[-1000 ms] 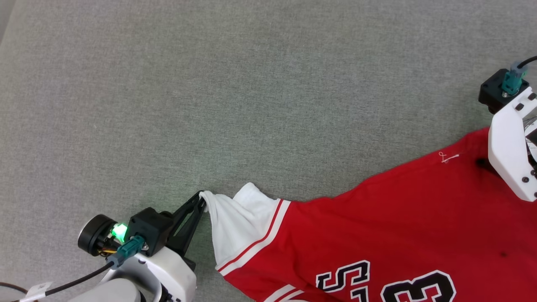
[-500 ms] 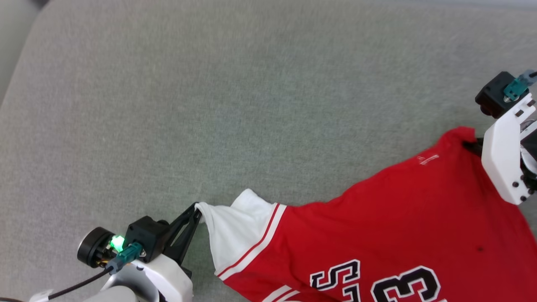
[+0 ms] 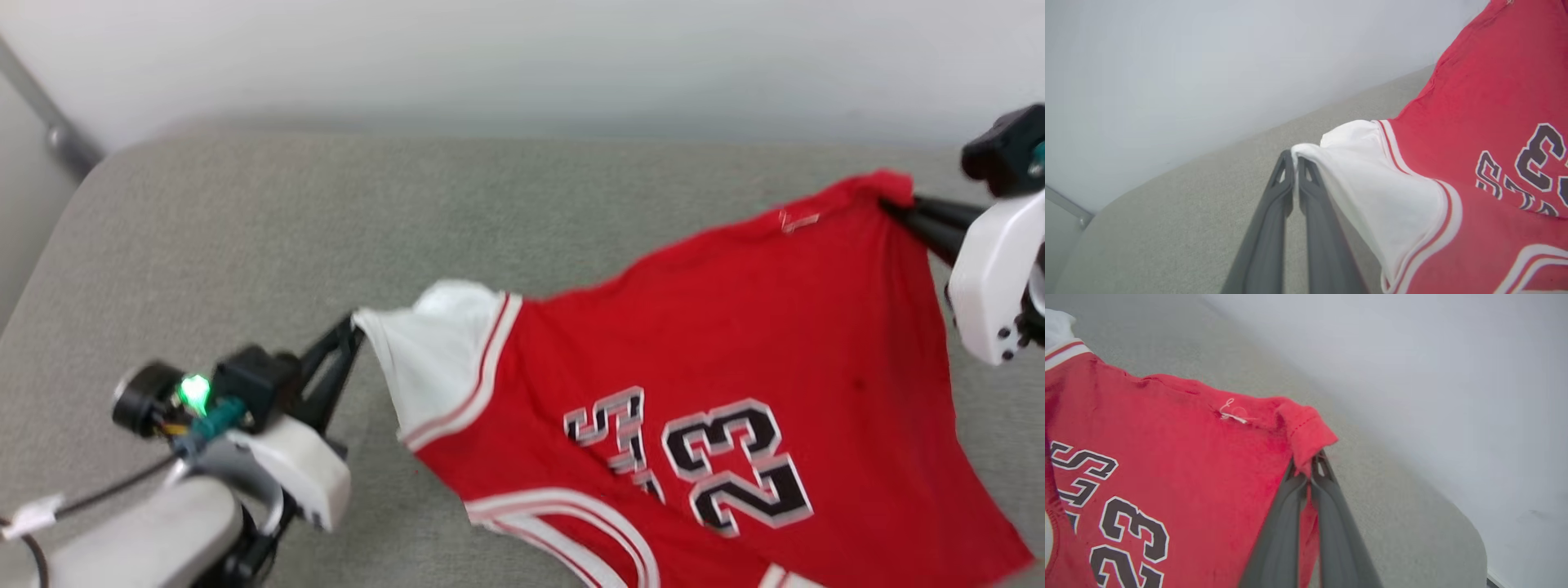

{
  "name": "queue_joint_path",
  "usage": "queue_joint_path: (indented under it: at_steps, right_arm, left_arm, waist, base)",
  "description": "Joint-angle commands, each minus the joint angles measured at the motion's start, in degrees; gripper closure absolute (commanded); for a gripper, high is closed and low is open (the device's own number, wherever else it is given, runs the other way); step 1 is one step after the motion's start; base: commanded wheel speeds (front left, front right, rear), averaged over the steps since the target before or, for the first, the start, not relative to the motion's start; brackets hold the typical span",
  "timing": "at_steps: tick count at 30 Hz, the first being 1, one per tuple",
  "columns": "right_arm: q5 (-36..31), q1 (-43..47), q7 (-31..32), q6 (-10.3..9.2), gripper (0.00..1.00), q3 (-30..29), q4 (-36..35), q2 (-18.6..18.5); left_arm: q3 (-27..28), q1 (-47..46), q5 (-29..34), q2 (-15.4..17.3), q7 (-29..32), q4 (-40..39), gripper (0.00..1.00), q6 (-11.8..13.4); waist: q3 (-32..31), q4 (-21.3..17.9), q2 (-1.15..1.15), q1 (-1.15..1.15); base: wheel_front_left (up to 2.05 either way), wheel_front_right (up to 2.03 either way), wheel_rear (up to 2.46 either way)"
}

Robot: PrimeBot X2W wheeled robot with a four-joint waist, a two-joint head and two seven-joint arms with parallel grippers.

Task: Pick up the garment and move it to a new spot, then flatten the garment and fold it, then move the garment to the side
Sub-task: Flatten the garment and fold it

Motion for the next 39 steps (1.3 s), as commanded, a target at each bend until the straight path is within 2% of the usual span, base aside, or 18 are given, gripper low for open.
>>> queue_joint_path:
  at_steps: [1, 6, 10, 16, 22, 28, 31, 39]
  right_arm:
    - [-0.8, -0.1, -1.0, -0.04, 1.00, -0.9, 0.6, 0.6]
    - [-4.4, -3.1, -4.2, -0.04, 1.00, -5.0, 2.2, 2.5]
    - [-9.0, -7.2, -6.0, -0.04, 1.00, -8.7, 3.4, 4.9]
    - [-15.1, -16.4, -6.0, -0.05, 1.00, -13.0, 5.6, 8.9]
    - [-19.4, -28.1, -5.7, -0.05, 1.00, -14.9, 8.8, 11.5]
    - [-22.7, -39.2, -7.0, -0.05, 1.00, -15.4, 14.3, 13.2]
    - [-24.3, -44.8, -7.4, -0.06, 1.00, -13.7, 16.0, 12.9]
    - [-25.0, -56.2, -9.6, -0.05, 1.00, -11.6, 23.0, 14.8]
  left_arm:
    - [0.8, -1.6, 0.2, -0.2, 0.0, 0.4, 1.00, -0.4]
    - [2.5, -8.9, 2.1, -0.8, 0.9, 2.9, 1.00, -2.7]
    - [4.3, -17.4, 3.9, -2.5, 2.3, 5.1, 1.00, -4.7]
    - [6.9, -31.4, 6.9, -4.8, 4.6, 9.3, 1.00, -8.1]
    - [8.7, -45.1, 9.6, -7.0, 6.8, 15.5, 1.00, -12.2]
    - [10.0, -58.1, 12.2, -10.4, 7.6, 22.0, 1.00, -15.2]
    - [10.7, -64.3, 13.2, -11.9, 7.7, 24.8, 1.00, -16.6]
    - [12.8, -76.9, 14.1, -14.4, 6.5, 33.0, 1.00, -19.7]
  waist:
    - [-1.7, -1.7, 0.00, 0.00]
    - [-1.5, -2.9, 0.00, 0.00]
    - [1.1, -3.5, 0.00, 0.00]
    - [6.4, -4.1, 0.00, 0.00]
    - [12.2, -4.2, 0.00, 0.00]
    - [16.5, -3.6, 0.00, 0.00]
    - [18.3, -3.3, 0.00, 0.00]
    - [21.2, -3.4, 0.00, 0.00]
  base:
    - [0.00, 0.00, 0.00]
    - [0.00, 0.00, 0.00]
    - [0.00, 0.00, 0.00]
    - [0.00, 0.00, 0.00]
    - [0.00, 0.00, 0.00]
    - [0.00, 0.00, 0.00]
    - [0.00, 0.00, 0.00]
    - [0.00, 0.00, 0.00]
